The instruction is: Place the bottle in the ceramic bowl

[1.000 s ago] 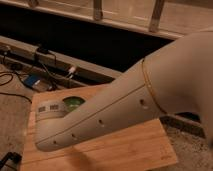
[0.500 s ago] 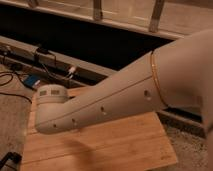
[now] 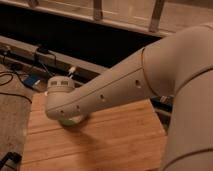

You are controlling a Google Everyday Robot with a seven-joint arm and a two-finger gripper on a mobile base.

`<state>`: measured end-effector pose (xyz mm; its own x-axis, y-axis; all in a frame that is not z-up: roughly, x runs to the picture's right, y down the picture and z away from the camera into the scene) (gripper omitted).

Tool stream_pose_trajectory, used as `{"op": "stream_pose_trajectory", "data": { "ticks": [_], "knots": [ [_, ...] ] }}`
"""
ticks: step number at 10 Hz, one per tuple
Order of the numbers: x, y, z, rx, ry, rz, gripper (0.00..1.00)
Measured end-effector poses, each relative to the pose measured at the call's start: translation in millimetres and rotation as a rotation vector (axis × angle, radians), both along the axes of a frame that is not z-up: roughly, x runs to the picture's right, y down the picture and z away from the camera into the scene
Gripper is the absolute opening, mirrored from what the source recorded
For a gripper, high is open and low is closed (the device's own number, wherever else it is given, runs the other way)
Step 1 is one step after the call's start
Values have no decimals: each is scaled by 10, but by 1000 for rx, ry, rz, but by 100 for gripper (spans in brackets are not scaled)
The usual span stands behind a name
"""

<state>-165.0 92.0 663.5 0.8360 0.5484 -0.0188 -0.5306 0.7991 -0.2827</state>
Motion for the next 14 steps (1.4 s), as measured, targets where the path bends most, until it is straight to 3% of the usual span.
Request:
{"op": "stream_pose_trajectory", "data": {
  "ticks": [3,6,9,11,14],
  "knots": [
    [-33,45,88,-30,7,-2,0],
    [96,-20,609,-57,15,12,0],
    [382,-361,942,-55,23,38,0],
    [423,-461,1064,-59,-11,64,0],
    [92,-403,1173,-86,-80,41,0]
  ]
}}
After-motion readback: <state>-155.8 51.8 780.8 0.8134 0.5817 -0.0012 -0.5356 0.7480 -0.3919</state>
